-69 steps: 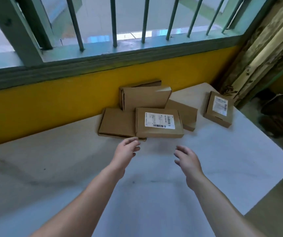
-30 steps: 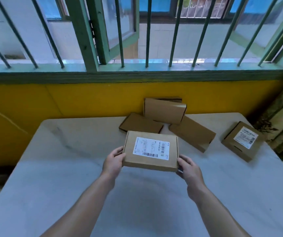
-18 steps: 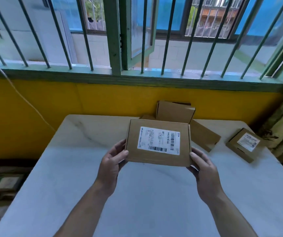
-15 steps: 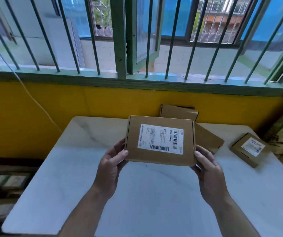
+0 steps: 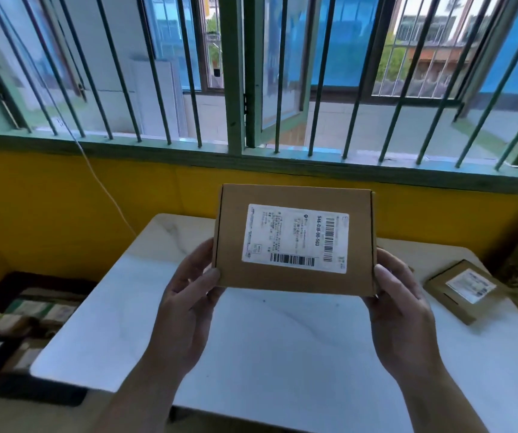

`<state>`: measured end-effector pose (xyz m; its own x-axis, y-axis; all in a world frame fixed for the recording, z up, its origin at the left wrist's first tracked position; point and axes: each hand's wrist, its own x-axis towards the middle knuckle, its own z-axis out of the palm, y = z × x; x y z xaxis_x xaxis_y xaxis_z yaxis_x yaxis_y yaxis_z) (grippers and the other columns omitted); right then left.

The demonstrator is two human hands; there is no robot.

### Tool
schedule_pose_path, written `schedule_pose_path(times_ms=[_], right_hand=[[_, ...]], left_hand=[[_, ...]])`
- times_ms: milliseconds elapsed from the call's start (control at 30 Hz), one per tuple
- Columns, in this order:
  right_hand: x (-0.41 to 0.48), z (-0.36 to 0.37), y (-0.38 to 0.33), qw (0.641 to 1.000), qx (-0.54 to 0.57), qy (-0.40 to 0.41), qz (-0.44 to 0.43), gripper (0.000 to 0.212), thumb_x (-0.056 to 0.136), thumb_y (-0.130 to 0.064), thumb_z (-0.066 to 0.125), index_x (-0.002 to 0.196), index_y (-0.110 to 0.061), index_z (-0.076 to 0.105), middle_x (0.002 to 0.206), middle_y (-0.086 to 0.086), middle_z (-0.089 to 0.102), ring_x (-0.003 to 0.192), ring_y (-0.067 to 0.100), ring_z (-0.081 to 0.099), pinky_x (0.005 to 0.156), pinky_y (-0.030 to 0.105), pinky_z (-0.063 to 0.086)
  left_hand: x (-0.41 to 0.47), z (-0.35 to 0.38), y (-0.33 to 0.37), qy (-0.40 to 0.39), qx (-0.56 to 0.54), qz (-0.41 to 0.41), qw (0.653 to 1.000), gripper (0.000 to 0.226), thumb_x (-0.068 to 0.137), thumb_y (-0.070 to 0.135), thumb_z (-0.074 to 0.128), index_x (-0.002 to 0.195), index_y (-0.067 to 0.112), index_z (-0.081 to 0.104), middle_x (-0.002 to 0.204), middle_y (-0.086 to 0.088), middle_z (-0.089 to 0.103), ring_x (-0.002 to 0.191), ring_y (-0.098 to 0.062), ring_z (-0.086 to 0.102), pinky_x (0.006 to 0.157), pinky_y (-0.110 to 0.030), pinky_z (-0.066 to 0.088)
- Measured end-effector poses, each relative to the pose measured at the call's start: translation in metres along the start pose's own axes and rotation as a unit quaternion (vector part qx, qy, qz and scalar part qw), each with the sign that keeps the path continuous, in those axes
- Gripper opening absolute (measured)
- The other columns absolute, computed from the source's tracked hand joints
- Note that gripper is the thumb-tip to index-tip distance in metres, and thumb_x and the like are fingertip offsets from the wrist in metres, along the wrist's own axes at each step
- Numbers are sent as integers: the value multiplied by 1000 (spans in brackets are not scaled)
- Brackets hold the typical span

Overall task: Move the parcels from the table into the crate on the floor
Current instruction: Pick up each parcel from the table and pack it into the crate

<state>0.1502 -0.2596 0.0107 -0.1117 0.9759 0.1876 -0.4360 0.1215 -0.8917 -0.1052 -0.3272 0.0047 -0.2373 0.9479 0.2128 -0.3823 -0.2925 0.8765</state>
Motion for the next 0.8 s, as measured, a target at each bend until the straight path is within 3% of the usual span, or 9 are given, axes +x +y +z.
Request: schedule_pose_path(times_ms=[333, 433, 500, 633, 800], right_hand=[[-1, -5, 5, 997, 67, -26, 22, 36, 83, -18, 57, 116, -13, 69, 109, 14, 71, 96, 24, 68, 74, 24, 57], [0, 6, 20, 995, 69, -40, 52, 37, 81, -19, 58, 116, -10, 68, 110, 18, 70, 97, 25, 68, 74, 24, 57], [0, 17, 35, 993, 67, -50, 83, 43, 81, -20, 58, 121, -7, 64, 114, 21, 68, 99, 26, 67, 74, 25, 57], [-1, 56, 70, 984, 49, -94, 142, 39, 81, -22, 58, 118, -11, 66, 113, 15, 70, 96, 21, 68, 80, 35, 50], [-5, 130, 118, 961, 21, -165, 219, 26, 76, -27, 62, 97, -23, 77, 102, 6, 74, 88, 13, 70, 76, 33, 47]], left_hand=[[-31, 9, 3, 67, 37, 15, 997, 45, 87, 17, 61, 129, 30, 64, 132, -6, 65, 122, -25, 62, 87, -25, 55], [-40, -4, 7, 110, 61, 2, 992, 43, 85, 21, 61, 127, 32, 65, 129, -4, 67, 119, -22, 64, 89, -29, 54], [-47, -18, 11, 141, 81, -14, 987, 41, 87, 20, 60, 125, 34, 66, 127, -2, 68, 118, -21, 64, 94, -36, 48], [-68, -55, 21, 227, 86, -37, 969, 38, 87, 17, 58, 119, 33, 69, 124, -1, 70, 113, -18, 67, 93, -36, 46], [-108, -115, 39, 356, 60, -38, 932, 39, 83, 12, 59, 110, 35, 75, 115, 3, 74, 95, -6, 71, 81, -31, 46]])
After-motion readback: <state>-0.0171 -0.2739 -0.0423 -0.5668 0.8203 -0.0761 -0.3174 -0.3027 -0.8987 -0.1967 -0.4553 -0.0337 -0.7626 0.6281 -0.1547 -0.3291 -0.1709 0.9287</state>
